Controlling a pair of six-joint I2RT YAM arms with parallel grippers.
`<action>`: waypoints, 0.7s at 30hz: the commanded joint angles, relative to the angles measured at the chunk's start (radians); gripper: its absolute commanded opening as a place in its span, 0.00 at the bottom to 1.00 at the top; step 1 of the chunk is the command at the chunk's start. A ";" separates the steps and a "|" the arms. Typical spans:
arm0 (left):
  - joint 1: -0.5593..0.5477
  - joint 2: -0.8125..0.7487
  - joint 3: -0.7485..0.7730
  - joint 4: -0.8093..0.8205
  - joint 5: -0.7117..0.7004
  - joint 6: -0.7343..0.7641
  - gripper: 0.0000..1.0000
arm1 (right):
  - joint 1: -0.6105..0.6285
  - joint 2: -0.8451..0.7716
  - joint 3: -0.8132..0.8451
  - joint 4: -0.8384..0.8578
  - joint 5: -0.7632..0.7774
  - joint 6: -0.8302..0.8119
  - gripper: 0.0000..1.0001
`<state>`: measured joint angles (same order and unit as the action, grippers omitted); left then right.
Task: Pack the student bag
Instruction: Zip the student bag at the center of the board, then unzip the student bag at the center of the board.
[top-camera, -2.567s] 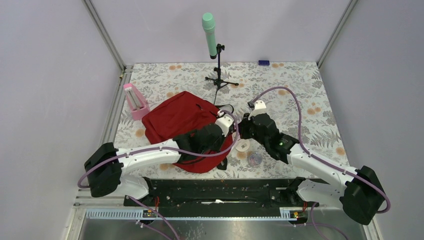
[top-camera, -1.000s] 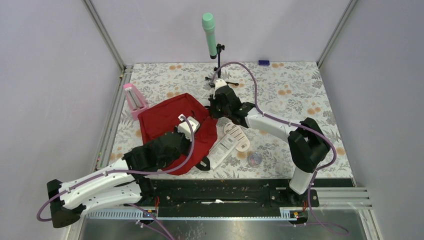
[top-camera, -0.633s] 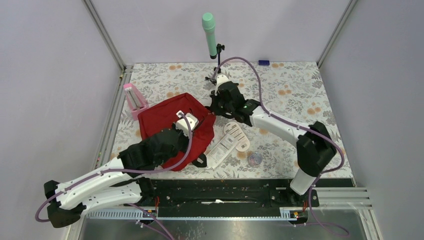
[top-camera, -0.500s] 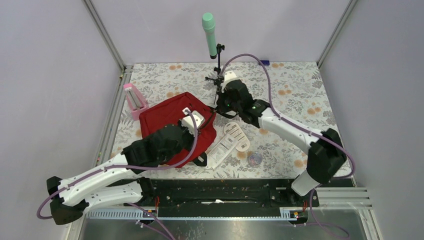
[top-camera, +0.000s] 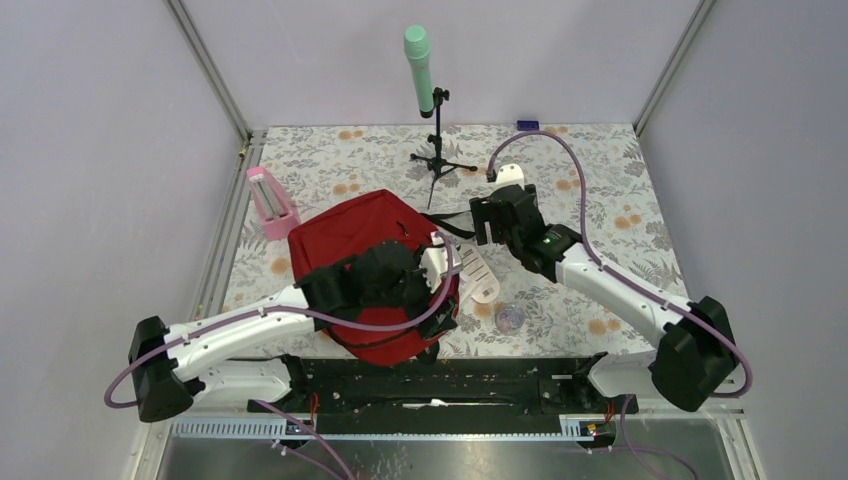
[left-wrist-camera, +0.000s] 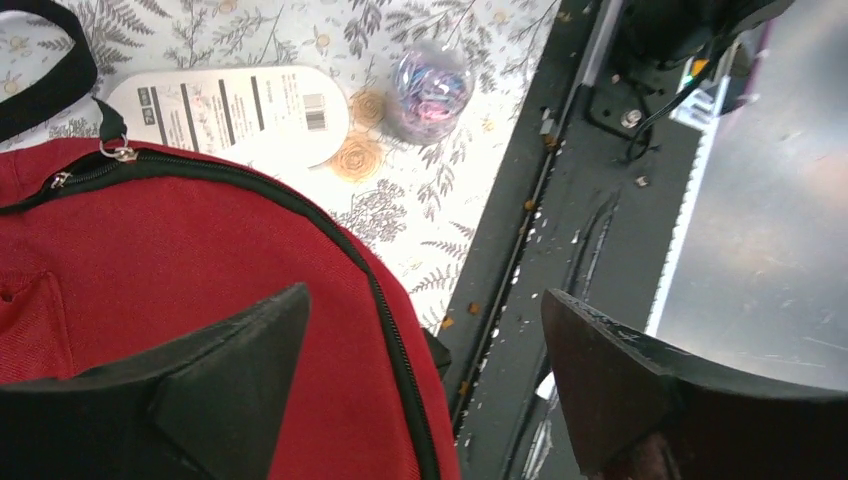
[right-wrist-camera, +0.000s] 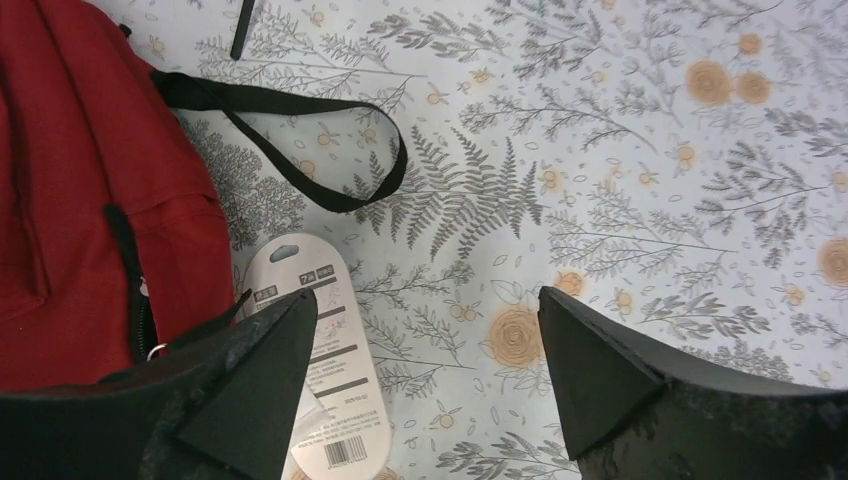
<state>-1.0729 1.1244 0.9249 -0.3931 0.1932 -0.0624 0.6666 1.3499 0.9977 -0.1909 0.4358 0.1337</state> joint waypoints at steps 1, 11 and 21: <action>0.002 -0.105 0.013 0.131 0.012 -0.027 0.94 | 0.002 -0.103 0.000 -0.004 0.032 -0.024 0.90; 0.327 -0.105 0.113 0.006 -0.117 -0.090 0.99 | 0.002 -0.067 0.026 0.035 -0.217 0.100 0.90; 0.521 0.201 0.296 -0.042 -0.044 -0.182 0.96 | 0.003 -0.017 -0.123 0.212 -0.473 0.357 0.86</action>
<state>-0.5632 1.2465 1.1336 -0.4427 0.1062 -0.1864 0.6666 1.3148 0.9371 -0.0944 0.0944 0.3550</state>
